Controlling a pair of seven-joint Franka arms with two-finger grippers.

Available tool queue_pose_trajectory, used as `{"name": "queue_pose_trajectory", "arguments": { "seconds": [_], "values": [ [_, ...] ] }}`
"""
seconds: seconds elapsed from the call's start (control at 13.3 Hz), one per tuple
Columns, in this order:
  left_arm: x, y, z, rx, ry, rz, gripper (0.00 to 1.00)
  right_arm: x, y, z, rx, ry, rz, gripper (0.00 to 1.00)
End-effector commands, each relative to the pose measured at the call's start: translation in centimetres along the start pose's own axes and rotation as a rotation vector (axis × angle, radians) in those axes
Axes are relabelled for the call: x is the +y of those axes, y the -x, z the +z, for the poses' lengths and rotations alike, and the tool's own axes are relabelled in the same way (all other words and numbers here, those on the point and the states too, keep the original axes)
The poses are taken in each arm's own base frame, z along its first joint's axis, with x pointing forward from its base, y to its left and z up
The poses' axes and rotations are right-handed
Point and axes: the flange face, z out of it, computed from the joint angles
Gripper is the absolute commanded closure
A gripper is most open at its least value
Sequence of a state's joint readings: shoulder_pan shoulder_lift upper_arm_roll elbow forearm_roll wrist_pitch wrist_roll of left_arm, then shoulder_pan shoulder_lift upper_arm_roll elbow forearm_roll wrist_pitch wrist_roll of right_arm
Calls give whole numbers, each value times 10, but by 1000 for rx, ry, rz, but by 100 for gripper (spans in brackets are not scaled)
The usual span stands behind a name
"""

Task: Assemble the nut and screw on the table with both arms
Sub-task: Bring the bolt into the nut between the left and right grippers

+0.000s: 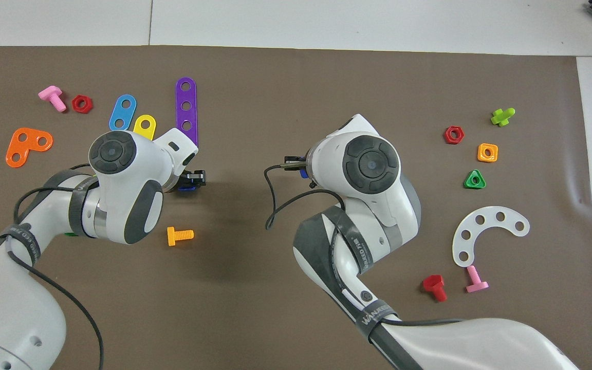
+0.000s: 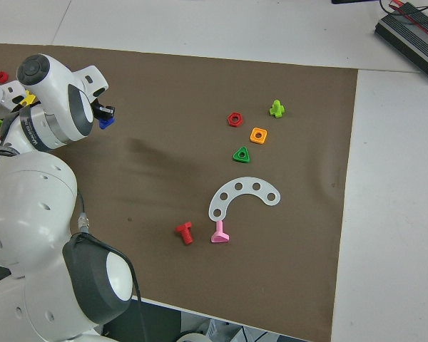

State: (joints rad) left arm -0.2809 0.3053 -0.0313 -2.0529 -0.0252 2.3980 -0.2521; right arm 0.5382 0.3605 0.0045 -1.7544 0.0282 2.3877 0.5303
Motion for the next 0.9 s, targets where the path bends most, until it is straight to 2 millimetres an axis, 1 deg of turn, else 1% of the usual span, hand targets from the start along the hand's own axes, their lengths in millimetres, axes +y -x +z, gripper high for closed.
{"name": "queue_pose_trajectory", "arguments": {
  "seconds": [0.0, 0.08, 0.15, 0.23, 0.3, 0.38, 0.45, 0.53, 0.6, 0.68, 0.75, 0.83],
  "values": [
    [-3, 2, 2, 7, -13, 25, 56, -33, 15, 45, 15, -10, 8, 100],
    [-3, 1, 1, 6, -13, 25, 69, -44, 19, 59, 18, 5, -5, 100],
    [-3, -1, -2, 13, -20, 35, 80, -51, 17, 66, 33, 17, -3, 100],
    [-3, -4, -5, 15, -34, 50, 88, -52, 17, 71, 39, 28, -2, 100],
    [0, -8, -13, 16, -38, 54, 96, -54, 19, 74, 39, 36, -9, 100],
    [3, -14, -22, 12, -39, 57, 100, -55, 22, 79, 34, 40, -12, 100],
    [7, -23, -26, -2, -41, 56, 100, -55, 23, 84, 37, 38, -9, 100],
    [12, -31, -37, -7, -41, 54, 100, -54, 25, 86, 40, 34, -3, 100],
    [15, -36, -41, -9, -37, 43, 100, -54, 25, 86, 40, 34, 3, 100],
    [19, -38, -43, -3, -32, 43, 100, -54, 26, 87, 40, 33, 4, 52],
    [21, -39, -44, -2, -30, 37, 100, -55, 28, 89, 43, 29, 4, 1],
    [28, -42, -49, 11, -25, 27, 100, -59, 33, 89, 39, 29, 13, 0]
  ]
}}
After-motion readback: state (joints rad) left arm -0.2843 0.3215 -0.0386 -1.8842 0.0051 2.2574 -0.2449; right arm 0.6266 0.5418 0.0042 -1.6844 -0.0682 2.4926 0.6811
